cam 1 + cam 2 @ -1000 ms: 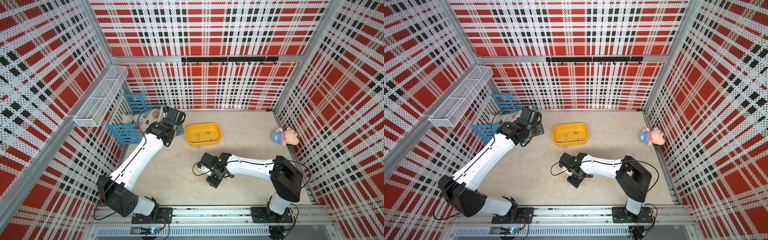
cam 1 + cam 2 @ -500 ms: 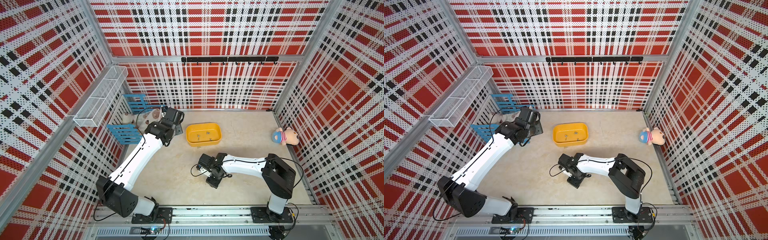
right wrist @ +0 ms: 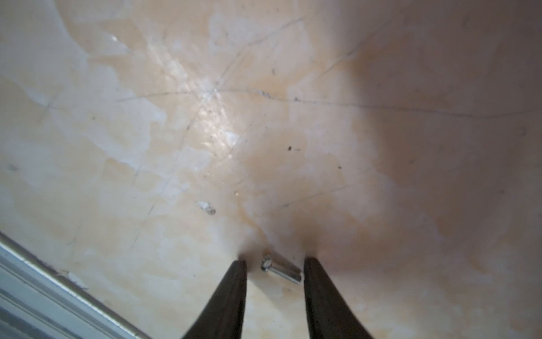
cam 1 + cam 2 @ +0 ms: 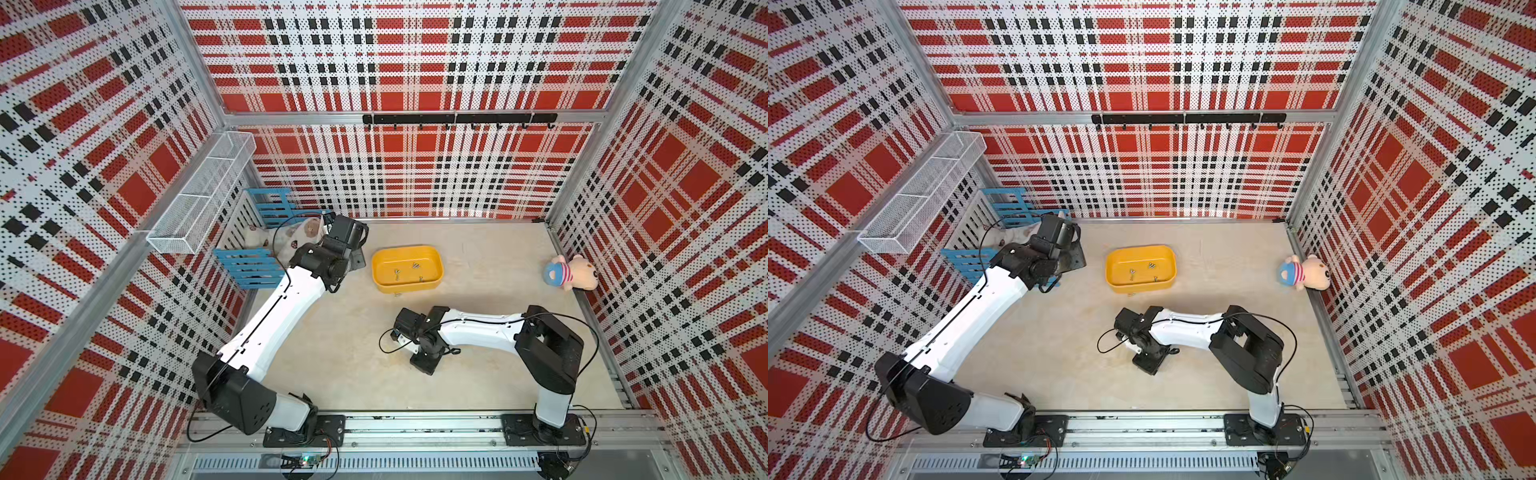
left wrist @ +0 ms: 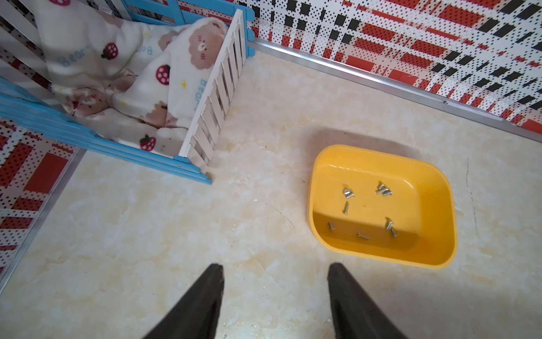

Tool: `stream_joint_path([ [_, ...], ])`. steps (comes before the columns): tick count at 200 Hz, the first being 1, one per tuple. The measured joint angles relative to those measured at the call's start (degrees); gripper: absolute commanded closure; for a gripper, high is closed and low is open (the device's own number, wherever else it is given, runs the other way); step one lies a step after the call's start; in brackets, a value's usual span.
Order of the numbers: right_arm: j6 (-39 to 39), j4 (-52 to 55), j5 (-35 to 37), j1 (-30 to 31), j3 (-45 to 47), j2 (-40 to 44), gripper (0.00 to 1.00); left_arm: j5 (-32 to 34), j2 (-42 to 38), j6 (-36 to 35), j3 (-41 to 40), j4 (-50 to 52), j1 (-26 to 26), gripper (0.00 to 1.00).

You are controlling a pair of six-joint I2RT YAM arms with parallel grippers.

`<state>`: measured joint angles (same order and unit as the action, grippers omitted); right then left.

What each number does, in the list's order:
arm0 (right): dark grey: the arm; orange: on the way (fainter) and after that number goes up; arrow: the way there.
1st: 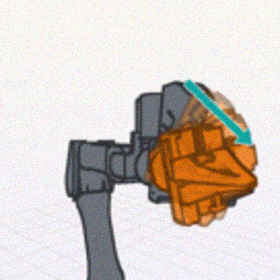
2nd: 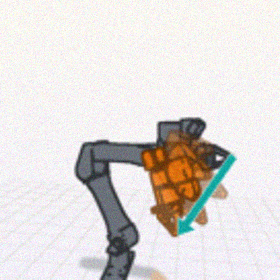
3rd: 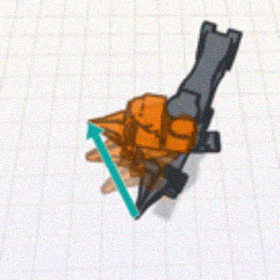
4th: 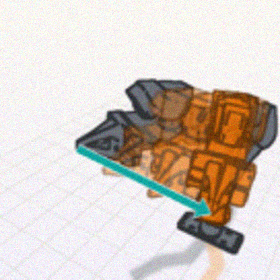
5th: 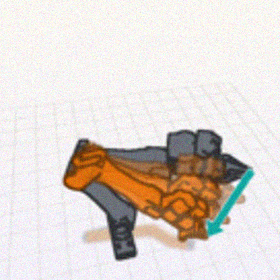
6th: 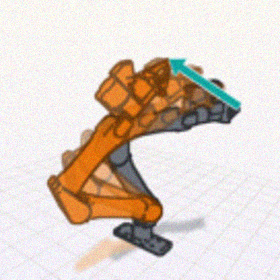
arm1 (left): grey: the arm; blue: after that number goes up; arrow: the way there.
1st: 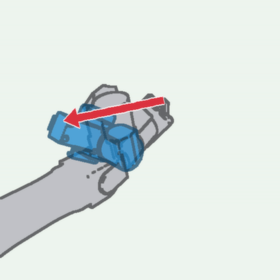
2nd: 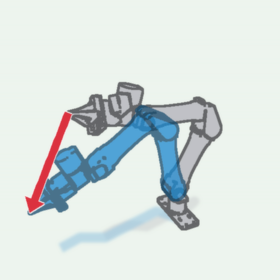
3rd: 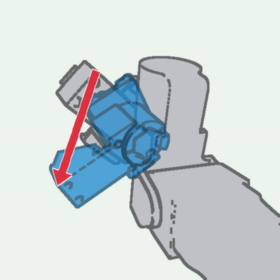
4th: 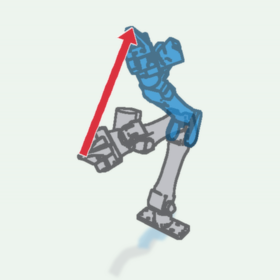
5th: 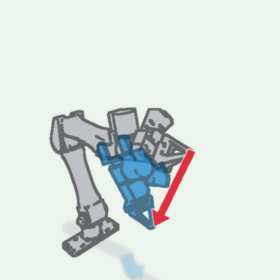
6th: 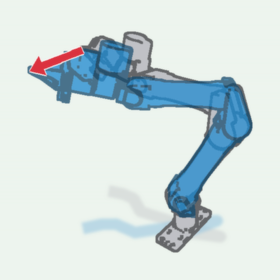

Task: Put the screws on the desktop into the storage box
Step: Pick up the screw from the center of the board.

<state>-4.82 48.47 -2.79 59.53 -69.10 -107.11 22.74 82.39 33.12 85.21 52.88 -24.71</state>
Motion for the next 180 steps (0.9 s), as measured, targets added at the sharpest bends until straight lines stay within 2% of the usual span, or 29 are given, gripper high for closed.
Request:
stream_joint_path([
  [71,-0.8,-0.3,0.9,0.0,0.1,0.0,0.83,0.0,0.0,0.0,0.0,0.0,0.0,0.37],
  [180,-2.1,0.5,3.3,0.0,-1.2,1.0,0.95,0.0,0.0,0.0,0.0,0.0,0.0,0.37],
])
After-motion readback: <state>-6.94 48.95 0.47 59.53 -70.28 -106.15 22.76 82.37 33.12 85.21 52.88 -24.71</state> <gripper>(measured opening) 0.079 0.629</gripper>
